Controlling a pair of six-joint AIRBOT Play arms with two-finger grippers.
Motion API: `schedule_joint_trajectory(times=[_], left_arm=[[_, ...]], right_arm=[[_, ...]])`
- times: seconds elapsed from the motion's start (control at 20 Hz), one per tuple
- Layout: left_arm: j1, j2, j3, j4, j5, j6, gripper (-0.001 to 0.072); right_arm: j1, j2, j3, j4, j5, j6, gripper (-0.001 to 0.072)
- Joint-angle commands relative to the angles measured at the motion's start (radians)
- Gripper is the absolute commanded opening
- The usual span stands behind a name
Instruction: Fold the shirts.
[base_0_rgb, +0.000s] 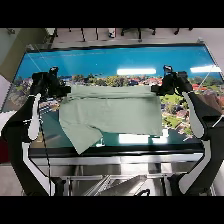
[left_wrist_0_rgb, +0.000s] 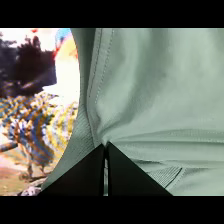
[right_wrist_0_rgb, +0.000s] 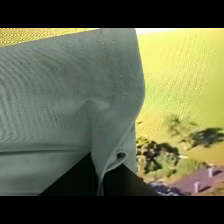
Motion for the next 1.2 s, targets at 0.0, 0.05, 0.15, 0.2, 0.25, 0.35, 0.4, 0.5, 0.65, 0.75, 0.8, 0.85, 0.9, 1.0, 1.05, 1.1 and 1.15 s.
schedule_joint_trajectory(times=[0.0, 0.05, 0.15, 0.2, 0.25, 0.35, 0.4, 0.5, 0.65, 0.75, 0.8, 0.85, 0.9, 1.0, 1.05, 1.1, 1.15], left_arm=[[-0.026, -0.001, 0.000, -0.005, -0.016, -0.001, 0.0015], [-0.031, 0.003, 0.000, -0.004, -0.014, -0.001, 0.0016], [-0.040, 0.018, 0.000, -0.002, 0.003, -0.001, 0.0016], [-0.040, 0.030, 0.000, -0.003, 0.026, -0.001, 0.0017], [-0.037, 0.045, 0.000, -0.002, 0.057, -0.001, 0.0182], [-0.023, 0.080, 0.001, -0.003, 0.146, -0.002, 0.0702], [-0.010, 0.103, 0.005, -0.003, 0.204, -0.002, 0.0701], [0.026, 0.149, 0.044, 0.004, 0.353, -0.003, 0.0701], [0.100, 0.257, 0.043, -0.004, 0.553, -0.028, 0.0701], [0.141, 0.383, -0.129, -0.008, 0.572, -0.028, 0.0700], [0.156, 0.459, -0.261, -0.020, 0.539, -0.027, 0.0700], [0.172, 0.544, -0.423, -0.070, 0.471, -0.027, 0.0700], [0.189, 0.619, -0.580, -0.154, 0.398, -0.027, 0.0700], [0.227, 0.727, -0.866, -0.359, 0.274, 0.029, 0.0700], [0.244, 0.759, -0.982, -0.433, 0.232, 0.066, 0.0700], [0.253, 0.782, -1.083, -0.475, 0.196, 0.092, 0.0700], [0.253, 0.789, -1.148, -0.488, 0.164, 0.112, 0.0700]], right_arm=[[0.001, 0.001, 0.007, 0.045, -0.003, 0.003, 0.0146], [0.001, 0.004, 0.008, 0.055, -0.009, 0.003, 0.0340], [0.000, 0.018, 0.021, 0.053, -0.065, 0.021, 0.0386], [-0.004, 0.029, 0.035, 0.037, -0.117, 0.022, 0.0387], [-0.010, 0.044, 0.050, 0.012, -0.172, 0.025, 0.0387], [-0.022, 0.100, 0.071, -0.049, -0.272, 0.024, 0.0387], [-0.027, 0.138, 0.071, -0.072, -0.305, 0.024, 0.0387], [-0.044, 0.227, 0.071, -0.125, -0.368, 0.018, 0.0387], [-0.100, 0.348, 0.006, -0.150, -0.467, 0.009, 0.0387], [-0.145, 0.436, -0.162, -0.134, -0.470, -0.018, 0.0386], [-0.177, 0.479, -0.276, -0.106, -0.462, -0.043, 0.0386], [-0.220, 0.515, -0.388, -0.033, -0.435, -0.072, 0.0386], [-0.270, 0.538, -0.481, 0.085, -0.394, -0.119, 0.0386], [-0.389, 0.549, -0.623, 0.423, -0.311, -0.283, 0.0386], [-0.439, 0.546, -0.674, 0.546, -0.297, -0.360, 0.0386], [-0.468, 0.542, -0.705, 0.588, -0.295, -0.406, 0.0386], [-0.485, 0.535, -0.725, 0.582, -0.293, -0.416, 0.0386]])
